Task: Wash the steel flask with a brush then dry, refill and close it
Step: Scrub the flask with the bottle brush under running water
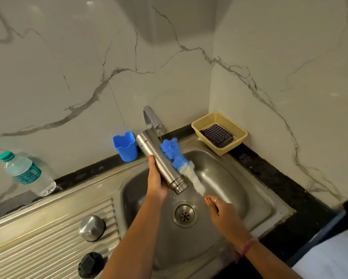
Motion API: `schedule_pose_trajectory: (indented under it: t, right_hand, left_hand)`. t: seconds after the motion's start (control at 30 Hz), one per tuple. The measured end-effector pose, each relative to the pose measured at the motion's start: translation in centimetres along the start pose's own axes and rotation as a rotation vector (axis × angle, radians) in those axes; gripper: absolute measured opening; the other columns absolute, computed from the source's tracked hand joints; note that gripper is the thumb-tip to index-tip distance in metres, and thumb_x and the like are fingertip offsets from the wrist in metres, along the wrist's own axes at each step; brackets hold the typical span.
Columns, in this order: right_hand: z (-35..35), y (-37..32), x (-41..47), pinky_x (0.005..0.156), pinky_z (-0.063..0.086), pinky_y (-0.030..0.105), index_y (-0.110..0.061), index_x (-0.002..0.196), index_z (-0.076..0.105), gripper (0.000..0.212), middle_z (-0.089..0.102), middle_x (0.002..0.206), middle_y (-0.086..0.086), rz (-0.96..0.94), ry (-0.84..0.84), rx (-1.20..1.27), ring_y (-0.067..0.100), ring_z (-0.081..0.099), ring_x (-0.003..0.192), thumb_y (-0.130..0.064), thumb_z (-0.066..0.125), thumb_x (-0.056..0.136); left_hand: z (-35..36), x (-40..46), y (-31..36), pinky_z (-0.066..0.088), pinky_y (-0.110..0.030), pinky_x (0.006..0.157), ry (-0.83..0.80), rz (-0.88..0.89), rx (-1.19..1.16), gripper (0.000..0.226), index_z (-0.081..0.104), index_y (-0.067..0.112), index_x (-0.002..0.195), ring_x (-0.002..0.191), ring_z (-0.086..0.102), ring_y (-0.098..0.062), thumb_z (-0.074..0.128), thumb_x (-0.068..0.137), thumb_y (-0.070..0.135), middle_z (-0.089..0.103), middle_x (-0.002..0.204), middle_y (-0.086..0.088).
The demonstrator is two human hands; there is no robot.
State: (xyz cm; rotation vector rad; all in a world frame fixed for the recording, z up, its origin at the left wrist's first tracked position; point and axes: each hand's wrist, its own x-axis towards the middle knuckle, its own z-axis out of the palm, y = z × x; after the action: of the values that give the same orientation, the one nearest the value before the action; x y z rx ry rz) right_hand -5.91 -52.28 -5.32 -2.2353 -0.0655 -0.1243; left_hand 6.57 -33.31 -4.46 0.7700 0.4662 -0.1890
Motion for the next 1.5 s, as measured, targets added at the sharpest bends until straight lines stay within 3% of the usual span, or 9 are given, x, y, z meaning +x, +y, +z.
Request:
schedule_pose_trajectory:
  t: [0.13,0.23,0.4,0.67,0.83,1.0,1.13,1.33,1.5]
  right_hand:
    - [-0.5,0.7,-2.4,0.045,0.036,0.025,-0.021,0.1,0.063,0.021,0.057,0.056,0.004,0.03,-0.072,0.039,0.007,0.042,0.043,-0.029,0.044,0.099]
    - [-0.8,1.0,-3.2,0.048,0.043,0.025,-0.024,0.103,0.063,0.022,0.062,0.06,0.002,0.05,-0.06,0.002,0.009,0.05,0.045,-0.033,0.043,0.099]
    - [-0.6,-0.9,-1.7,0.045,0.036,0.02,-0.018,0.09,0.062,0.021,0.051,0.055,-0.006,0.097,-0.027,0.009,0.006,0.045,0.044,-0.025,0.046,0.1]
    - [-1.4,-1.7,-4.3,0.068,0.05,0.014,-0.02,0.122,0.061,0.034,0.072,0.088,-0.005,0.066,-0.047,-0.152,0.007,0.067,0.078,-0.035,0.041,0.099]
    - [-2.2,-1.1,-2.7,0.071,0.041,0.003,-0.012,0.127,0.059,0.034,0.07,0.093,-0.005,0.121,-0.022,-0.11,0.003,0.064,0.08,-0.026,0.049,0.098]
    - [-2.7,-1.7,-0.6,0.082,0.049,0.019,-0.02,0.14,0.045,0.042,0.069,0.1,-0.006,0.126,0.005,-0.1,0.005,0.063,0.09,-0.024,0.048,0.098]
    - [-3.7,-2.8,0.1,0.053,0.04,0.013,-0.042,0.143,0.0,0.065,0.055,0.07,-0.008,0.091,-0.074,-0.046,0.002,0.05,0.055,-0.024,0.044,0.1]
    - [-4.7,-2.7,0.2,0.05,0.038,0.015,-0.04,0.145,0.003,0.062,0.034,0.051,-0.009,0.05,-0.178,-0.082,-0.009,0.05,0.054,-0.024,0.044,0.101]
    - [-5.4,-2.6,0.4,0.05,0.038,0.015,-0.04,0.144,0.014,0.055,0.037,0.051,-0.005,0.091,-0.216,-0.112,0.001,0.047,0.049,-0.024,0.043,0.1]
  left_hand:
    - [0.6,0.2,1.0,0.05,-0.053,0.1,0.058,0.037,-0.063,0.068,0.05,0.02,0.134,0.11,0.066,-0.032,0.06,0.085,0.066,0.068,0.121,-0.012]
    - [1.2,0.1,1.6,0.048,-0.057,0.101,0.083,0.047,-0.134,0.071,0.047,0.018,0.133,0.109,0.065,-0.034,0.072,0.08,0.059,0.067,0.12,-0.013]
    - [1.5,-0.5,1.1,0.049,-0.058,0.101,0.102,0.102,-0.236,0.078,0.039,0.023,0.142,0.115,0.062,-0.034,0.079,0.077,0.041,0.059,0.132,-0.014]
    - [1.0,-1.2,1.7,0.054,-0.062,0.079,0.139,0.171,-0.247,0.073,0.027,0.032,0.148,0.109,0.062,-0.032,0.07,0.09,0.036,0.059,0.126,-0.01]
    - [0.4,-1.2,1.9,0.03,-0.081,0.099,0.126,0.15,-0.277,0.07,0.029,0.026,0.144,0.126,0.053,-0.042,0.072,0.088,0.03,0.06,0.122,-0.01]
    - [1.0,-2.1,1.9,0.035,-0.079,0.096,0.11,0.141,-0.3,0.086,0.03,0.024,0.146,0.128,0.052,-0.042,0.079,0.075,0.021,0.054,0.137,-0.014]
    - [1.2,-2.0,2.0,0.035,-0.079,0.097,0.141,0.144,-0.284,0.068,0.036,0.024,0.135,0.128,0.052,-0.042,0.077,0.081,0.013,0.055,0.133,-0.013]
    - [1.7,-1.9,1.8,0.039,-0.076,0.097,0.219,0.177,-0.34,0.075,0.032,0.024,0.144,0.124,0.055,-0.04,0.076,0.083,0.013,0.054,0.135,-0.013]
    - [0.7,-1.6,2.5,0.044,-0.074,0.093,0.252,0.209,-0.464,0.087,0.032,0.026,0.149,0.109,0.061,-0.038,0.081,0.077,0.017,0.054,0.137,-0.014]
